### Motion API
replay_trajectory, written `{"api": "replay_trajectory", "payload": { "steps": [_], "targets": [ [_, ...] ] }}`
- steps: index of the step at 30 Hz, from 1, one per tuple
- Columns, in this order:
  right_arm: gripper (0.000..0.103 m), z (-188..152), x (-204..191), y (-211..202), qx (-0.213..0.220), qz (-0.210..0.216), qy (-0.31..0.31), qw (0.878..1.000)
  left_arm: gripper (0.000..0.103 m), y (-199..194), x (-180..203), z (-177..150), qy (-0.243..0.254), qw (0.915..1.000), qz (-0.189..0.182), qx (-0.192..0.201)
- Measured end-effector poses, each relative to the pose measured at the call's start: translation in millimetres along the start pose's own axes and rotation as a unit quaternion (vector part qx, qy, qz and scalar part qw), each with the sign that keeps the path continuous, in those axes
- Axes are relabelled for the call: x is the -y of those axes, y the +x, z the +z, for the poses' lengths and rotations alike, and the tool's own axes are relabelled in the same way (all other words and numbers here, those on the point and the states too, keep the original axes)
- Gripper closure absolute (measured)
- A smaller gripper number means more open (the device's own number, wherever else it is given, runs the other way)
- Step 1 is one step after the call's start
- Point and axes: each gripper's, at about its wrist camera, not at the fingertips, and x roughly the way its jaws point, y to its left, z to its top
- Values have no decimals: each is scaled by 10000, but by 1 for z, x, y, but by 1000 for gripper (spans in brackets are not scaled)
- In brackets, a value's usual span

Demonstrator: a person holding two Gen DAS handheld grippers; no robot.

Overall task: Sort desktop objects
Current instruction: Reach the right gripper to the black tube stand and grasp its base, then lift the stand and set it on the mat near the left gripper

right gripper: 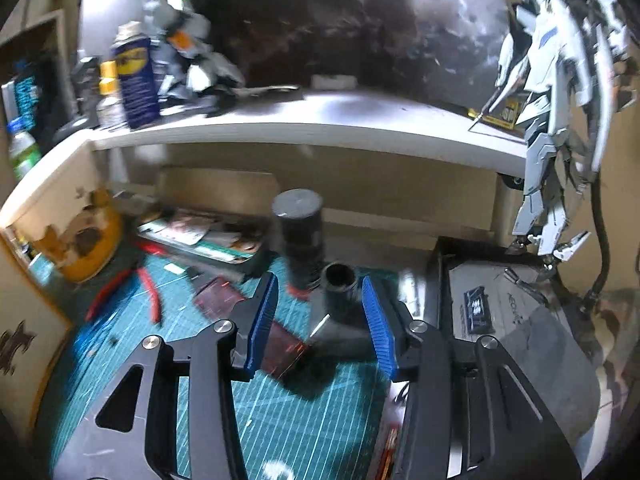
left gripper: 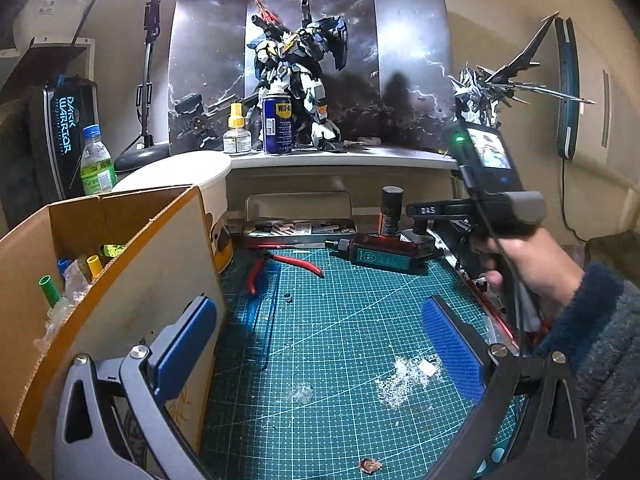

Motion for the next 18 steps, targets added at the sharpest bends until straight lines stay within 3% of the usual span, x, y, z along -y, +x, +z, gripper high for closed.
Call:
{"api": "replay_trajectory", "payload": {
  "steps": [5,18],
  "targets": [
    [83,0,4,17,-126,-147,77,9998,0,0,0,-4,2,10000,-52,-72],
    [84,3,1,-20,248,68,178,9995,0,-9,-1,-9,-13,9999,-153,-80]
  ]
}}
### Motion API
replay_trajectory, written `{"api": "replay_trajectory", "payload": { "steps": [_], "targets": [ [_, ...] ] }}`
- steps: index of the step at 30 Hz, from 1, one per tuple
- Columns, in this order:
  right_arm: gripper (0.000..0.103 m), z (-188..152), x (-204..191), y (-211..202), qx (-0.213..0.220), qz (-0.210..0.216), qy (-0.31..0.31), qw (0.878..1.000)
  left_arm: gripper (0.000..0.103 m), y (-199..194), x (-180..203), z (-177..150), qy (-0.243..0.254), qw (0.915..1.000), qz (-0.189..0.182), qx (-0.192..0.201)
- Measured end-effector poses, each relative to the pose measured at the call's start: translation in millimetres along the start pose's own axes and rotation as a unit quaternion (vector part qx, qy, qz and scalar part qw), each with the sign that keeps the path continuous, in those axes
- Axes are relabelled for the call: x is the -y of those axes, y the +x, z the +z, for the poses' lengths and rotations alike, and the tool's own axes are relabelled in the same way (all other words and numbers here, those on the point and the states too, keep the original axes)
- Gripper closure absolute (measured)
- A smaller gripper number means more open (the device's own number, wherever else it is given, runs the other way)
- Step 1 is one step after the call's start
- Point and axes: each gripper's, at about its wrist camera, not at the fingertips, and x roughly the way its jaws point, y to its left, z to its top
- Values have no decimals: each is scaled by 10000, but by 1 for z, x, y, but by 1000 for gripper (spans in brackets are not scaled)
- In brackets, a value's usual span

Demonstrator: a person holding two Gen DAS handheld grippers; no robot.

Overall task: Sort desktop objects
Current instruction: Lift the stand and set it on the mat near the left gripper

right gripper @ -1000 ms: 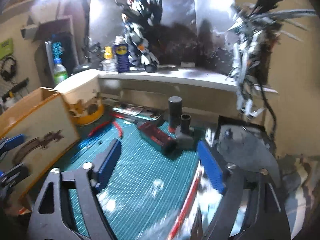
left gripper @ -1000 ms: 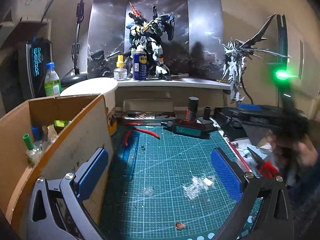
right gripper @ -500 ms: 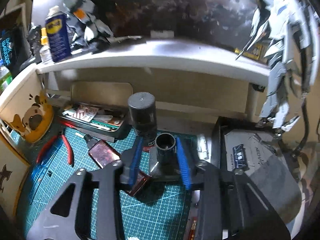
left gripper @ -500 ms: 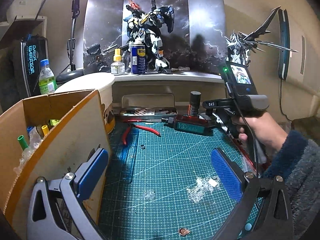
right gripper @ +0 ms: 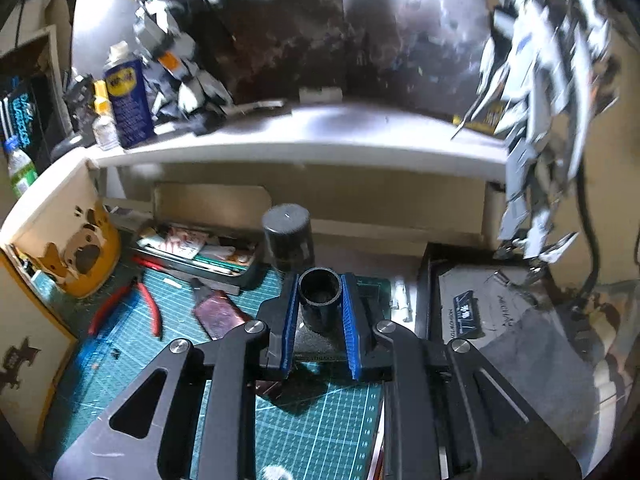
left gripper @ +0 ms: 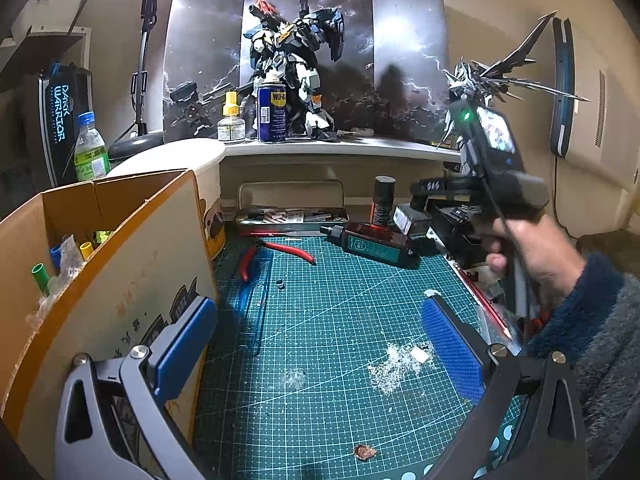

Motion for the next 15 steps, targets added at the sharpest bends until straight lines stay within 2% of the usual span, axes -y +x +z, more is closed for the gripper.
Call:
{"api": "replay_trajectory", "payload": {
  "steps": [7,15],
  "targets": [
    [84,-10,-23,-66,43,343,-206,9992,0,-21,-1,-7,88,9993,-287,200],
    [84,-71,-71,-137,-370,1029,-257,9937,0,-61,4,-34,205,9979,-533,318]
  ]
}}
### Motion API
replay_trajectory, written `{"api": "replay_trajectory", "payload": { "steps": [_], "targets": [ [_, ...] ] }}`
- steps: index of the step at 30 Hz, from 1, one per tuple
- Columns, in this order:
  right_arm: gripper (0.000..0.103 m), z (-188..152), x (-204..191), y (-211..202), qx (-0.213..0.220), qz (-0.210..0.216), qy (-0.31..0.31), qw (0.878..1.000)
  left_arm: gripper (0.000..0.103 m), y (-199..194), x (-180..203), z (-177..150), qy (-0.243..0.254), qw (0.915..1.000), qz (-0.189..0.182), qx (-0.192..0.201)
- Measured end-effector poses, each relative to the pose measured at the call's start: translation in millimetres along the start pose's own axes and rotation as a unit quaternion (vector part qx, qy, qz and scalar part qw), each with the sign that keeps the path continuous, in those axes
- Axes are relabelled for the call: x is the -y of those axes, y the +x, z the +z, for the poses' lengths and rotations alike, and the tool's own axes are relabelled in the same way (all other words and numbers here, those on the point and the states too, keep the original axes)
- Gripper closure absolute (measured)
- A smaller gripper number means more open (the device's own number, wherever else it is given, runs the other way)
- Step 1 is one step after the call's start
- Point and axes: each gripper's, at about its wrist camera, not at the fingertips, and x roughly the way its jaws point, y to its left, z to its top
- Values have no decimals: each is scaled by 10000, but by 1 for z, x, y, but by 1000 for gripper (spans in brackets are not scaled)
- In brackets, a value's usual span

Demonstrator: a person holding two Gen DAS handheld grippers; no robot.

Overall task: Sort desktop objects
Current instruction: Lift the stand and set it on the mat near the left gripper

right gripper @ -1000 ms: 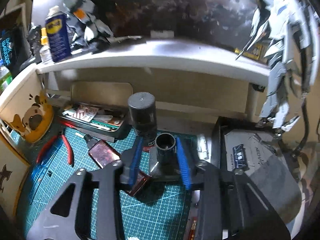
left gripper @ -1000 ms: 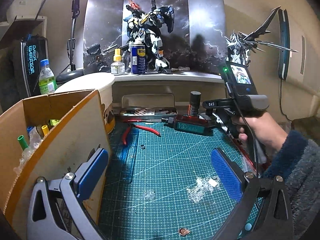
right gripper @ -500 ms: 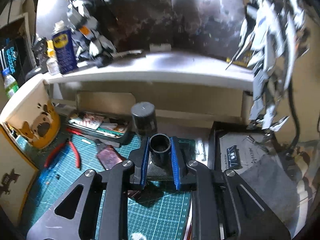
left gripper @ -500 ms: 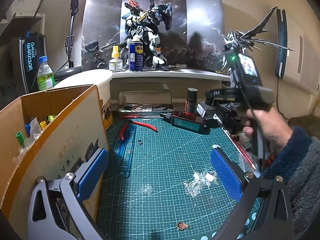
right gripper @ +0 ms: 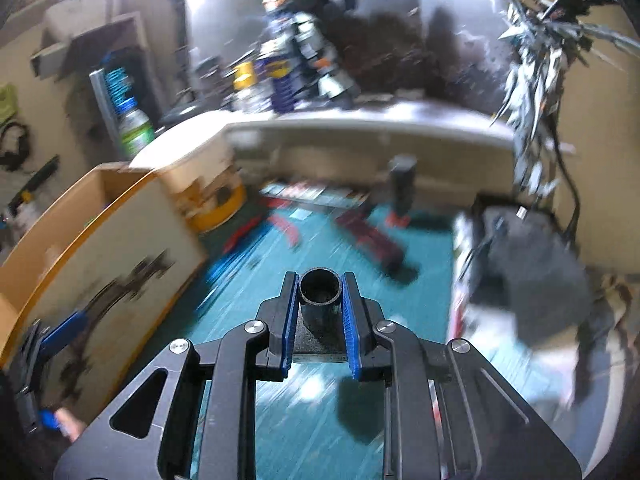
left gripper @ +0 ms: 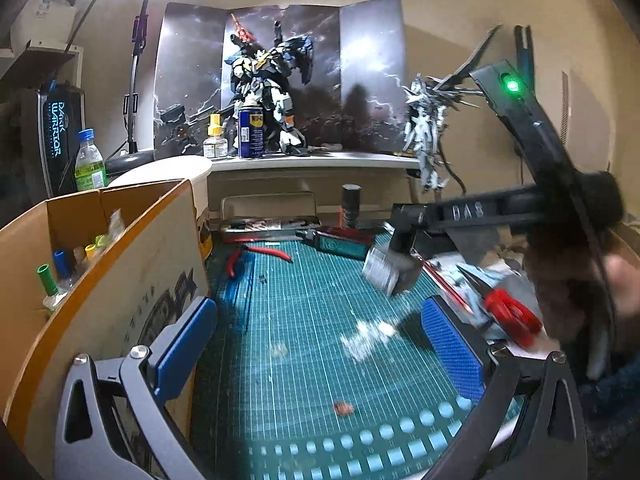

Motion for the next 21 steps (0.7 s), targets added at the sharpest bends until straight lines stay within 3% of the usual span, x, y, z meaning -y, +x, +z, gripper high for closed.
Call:
{"api": "replay_trajectory", "payload": {
  "steps": [7,16,20,21],
  "targets": [
    [84,-60,-47,-16,-471,413,-112,9980,0,-40,15,-48,180,9995,-245,-85],
    [82,-92,-72,-16,-542,559,-455,9959,0,-59,13,-63,139,9995,-285,-52],
    [49,-112,-63,-33,9,472,-887,9949,0,-63,11,-66,123,9990,-422,17],
    [48,-120,-59,-36,162,408,-949,9945,0,-63,10,-68,122,9989,-445,36]
  ]
}}
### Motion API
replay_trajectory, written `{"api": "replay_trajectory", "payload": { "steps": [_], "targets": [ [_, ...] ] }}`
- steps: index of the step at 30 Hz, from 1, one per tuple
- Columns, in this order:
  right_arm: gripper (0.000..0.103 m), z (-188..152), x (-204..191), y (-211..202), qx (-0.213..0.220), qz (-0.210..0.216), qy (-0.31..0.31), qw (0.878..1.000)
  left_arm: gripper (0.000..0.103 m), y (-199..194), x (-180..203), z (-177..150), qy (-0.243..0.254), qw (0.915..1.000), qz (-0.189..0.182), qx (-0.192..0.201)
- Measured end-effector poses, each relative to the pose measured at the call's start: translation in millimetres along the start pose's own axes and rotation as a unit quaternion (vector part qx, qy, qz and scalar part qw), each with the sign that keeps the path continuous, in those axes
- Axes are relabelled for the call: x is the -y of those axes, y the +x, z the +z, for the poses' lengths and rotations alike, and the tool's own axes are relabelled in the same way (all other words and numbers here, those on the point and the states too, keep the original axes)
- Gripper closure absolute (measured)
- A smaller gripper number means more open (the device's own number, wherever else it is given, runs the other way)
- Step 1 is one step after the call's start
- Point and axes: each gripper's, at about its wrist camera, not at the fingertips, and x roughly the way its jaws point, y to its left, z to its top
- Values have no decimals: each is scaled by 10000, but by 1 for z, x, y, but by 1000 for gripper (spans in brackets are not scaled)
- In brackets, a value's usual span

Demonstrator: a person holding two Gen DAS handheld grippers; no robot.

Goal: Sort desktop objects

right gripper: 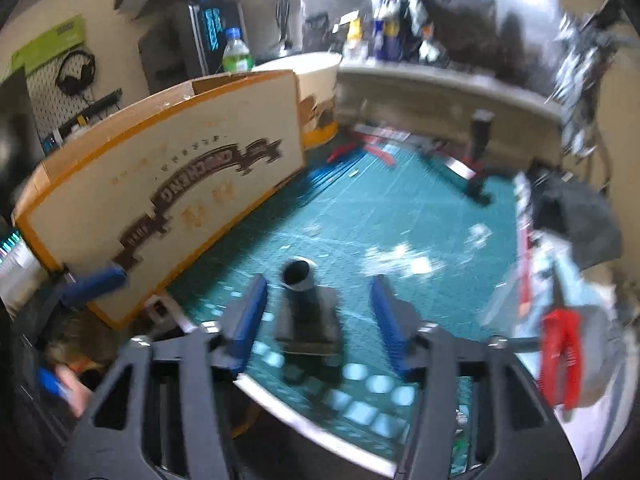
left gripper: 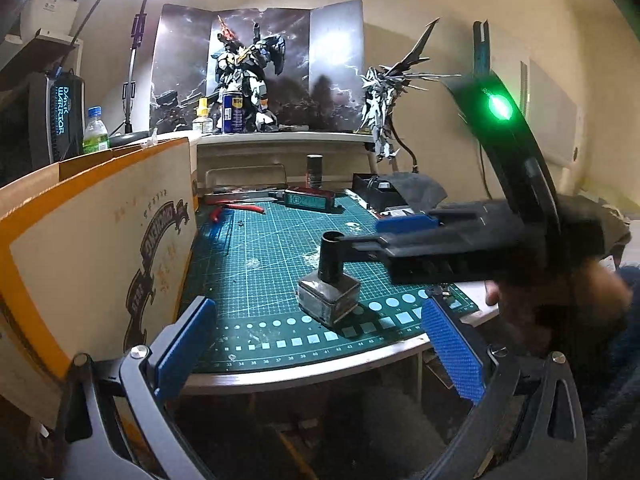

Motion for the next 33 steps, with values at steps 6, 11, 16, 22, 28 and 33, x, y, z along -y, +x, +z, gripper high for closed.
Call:
{"api": "replay_trajectory", "payload": {
  "steps": [6,11,16,22,28,33],
  "targets": [
    [48,-44,10,5,275,405,276,9984,0,-4,0,-7,-27,9999,-147,58],
    [51,-53,1,25,292,541,295,9977,0,-10,0,-9,-101,9997,-203,118],
    [59,-54,-8,32,493,279,423,9975,0,-11,-1,-10,-119,9996,-228,128],
    [60,-60,-27,30,712,-301,584,9953,0,-14,-4,-9,-188,9992,-310,179],
    [60,-67,-35,27,1101,-667,1405,9817,1,-20,-13,-7,-422,9976,-489,236],
    [55,-61,-36,21,1162,-287,1550,9806,0,-24,-19,-4,-598,9955,-650,331]
  ]
}}
